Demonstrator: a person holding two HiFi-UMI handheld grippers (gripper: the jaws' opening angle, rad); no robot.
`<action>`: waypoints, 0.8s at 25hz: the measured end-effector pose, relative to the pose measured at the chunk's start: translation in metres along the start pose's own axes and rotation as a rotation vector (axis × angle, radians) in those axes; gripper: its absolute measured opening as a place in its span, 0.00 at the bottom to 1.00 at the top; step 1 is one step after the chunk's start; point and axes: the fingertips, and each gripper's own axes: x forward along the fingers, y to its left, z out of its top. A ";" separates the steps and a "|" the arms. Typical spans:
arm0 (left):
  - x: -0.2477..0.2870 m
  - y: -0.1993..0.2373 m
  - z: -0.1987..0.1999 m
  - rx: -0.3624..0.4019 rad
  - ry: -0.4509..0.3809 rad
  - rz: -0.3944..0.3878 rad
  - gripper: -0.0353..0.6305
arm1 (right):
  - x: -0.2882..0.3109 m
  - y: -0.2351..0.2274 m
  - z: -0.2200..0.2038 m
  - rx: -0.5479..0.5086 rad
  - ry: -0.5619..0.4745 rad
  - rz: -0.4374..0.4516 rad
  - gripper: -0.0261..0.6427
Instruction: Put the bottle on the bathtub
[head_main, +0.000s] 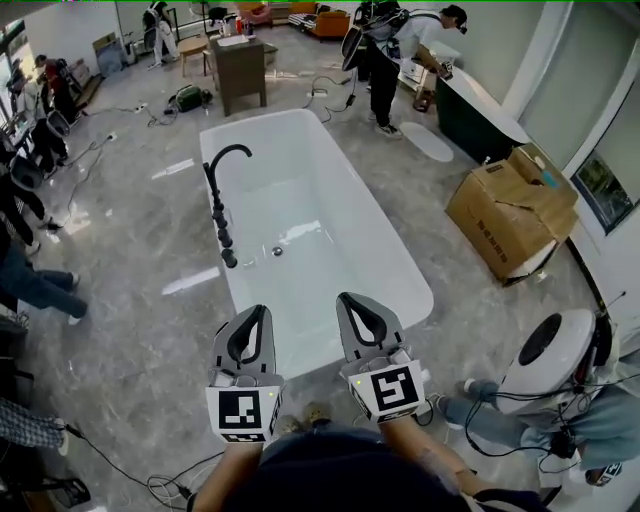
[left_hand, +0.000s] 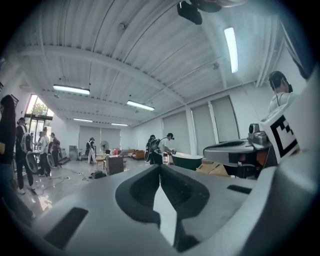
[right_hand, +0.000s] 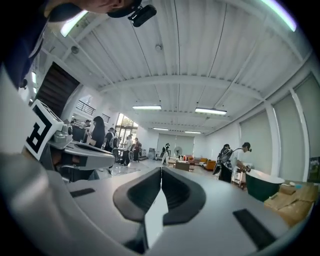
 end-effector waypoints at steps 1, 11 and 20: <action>0.000 0.001 0.012 0.003 -0.019 0.008 0.10 | 0.000 -0.004 0.010 -0.004 -0.019 -0.006 0.08; -0.024 0.016 0.067 0.030 -0.081 0.062 0.10 | -0.008 0.009 0.060 -0.038 -0.046 -0.005 0.08; -0.018 0.016 0.057 0.040 -0.060 0.061 0.10 | -0.001 0.007 0.058 -0.048 -0.100 0.008 0.08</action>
